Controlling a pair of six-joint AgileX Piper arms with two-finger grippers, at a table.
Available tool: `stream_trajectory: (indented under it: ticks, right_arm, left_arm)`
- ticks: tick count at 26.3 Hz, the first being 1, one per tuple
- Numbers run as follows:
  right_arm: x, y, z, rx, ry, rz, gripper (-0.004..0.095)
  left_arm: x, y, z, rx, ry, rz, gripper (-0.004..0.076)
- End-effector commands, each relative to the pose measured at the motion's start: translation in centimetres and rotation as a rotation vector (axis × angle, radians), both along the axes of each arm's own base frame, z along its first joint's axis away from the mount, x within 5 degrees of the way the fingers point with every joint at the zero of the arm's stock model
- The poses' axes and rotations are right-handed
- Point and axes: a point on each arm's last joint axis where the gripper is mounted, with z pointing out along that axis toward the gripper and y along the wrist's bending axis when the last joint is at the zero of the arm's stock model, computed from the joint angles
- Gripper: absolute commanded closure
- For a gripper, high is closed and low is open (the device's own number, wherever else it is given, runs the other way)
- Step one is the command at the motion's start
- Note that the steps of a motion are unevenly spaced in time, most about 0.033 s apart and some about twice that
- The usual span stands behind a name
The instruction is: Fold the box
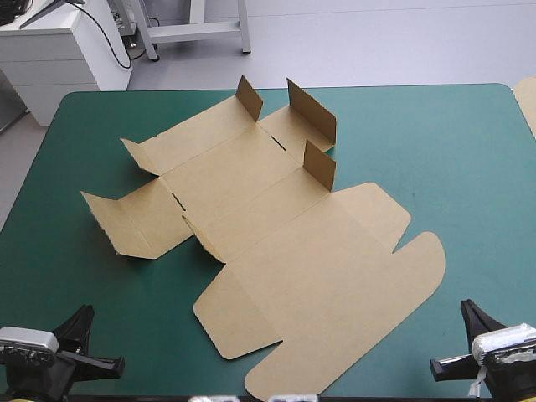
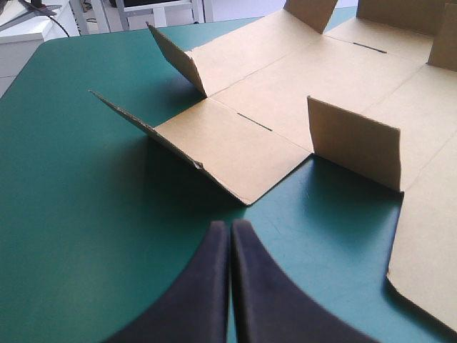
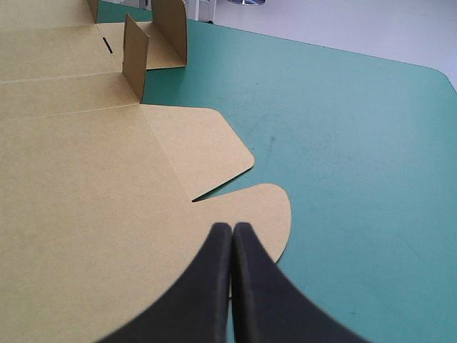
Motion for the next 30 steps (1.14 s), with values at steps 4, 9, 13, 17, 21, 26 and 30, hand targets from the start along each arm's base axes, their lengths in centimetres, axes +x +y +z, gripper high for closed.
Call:
stream_trajectory:
  ticks: [4,9,13,17,21,26,30]
  right_arm:
    - [-0.7,-0.1,1.7,0.01,-0.135,-0.008,0.0929]
    - [-0.7,-0.1,1.7,0.01,-0.135,-0.008,0.0929]
    - [-0.6,-0.1,1.6,0.008,-0.11,-0.005,0.0929]
    - [1.3,0.1,2.4,0.01,0.068,0.014,0.0929]
    - [4.0,0.6,4.7,-0.076,0.157,0.092,0.0929]
    - [8.3,1.5,8.6,-0.078,0.184,0.206,0.0927]
    - [13.9,2.3,11.8,-0.08,0.232,0.304,0.0927]
  left_arm:
    - [-0.4,0.0,1.6,-0.02,-0.114,-0.003,0.0731]
    - [-0.4,0.0,1.6,-0.02,-0.114,-0.003,0.0731]
    - [-0.4,0.0,1.6,-0.02,-0.114,-0.003,0.0731]
    - [-0.4,0.0,1.6,-0.017,-0.114,-0.003,0.0731]
    - [-0.4,0.0,1.6,-0.017,-0.114,-0.003,0.0731]
    - [-0.4,0.0,1.6,-0.019,-0.114,-0.003,0.0731]
    - [-0.4,0.0,1.6,-0.019,-0.114,-0.003,0.0731]
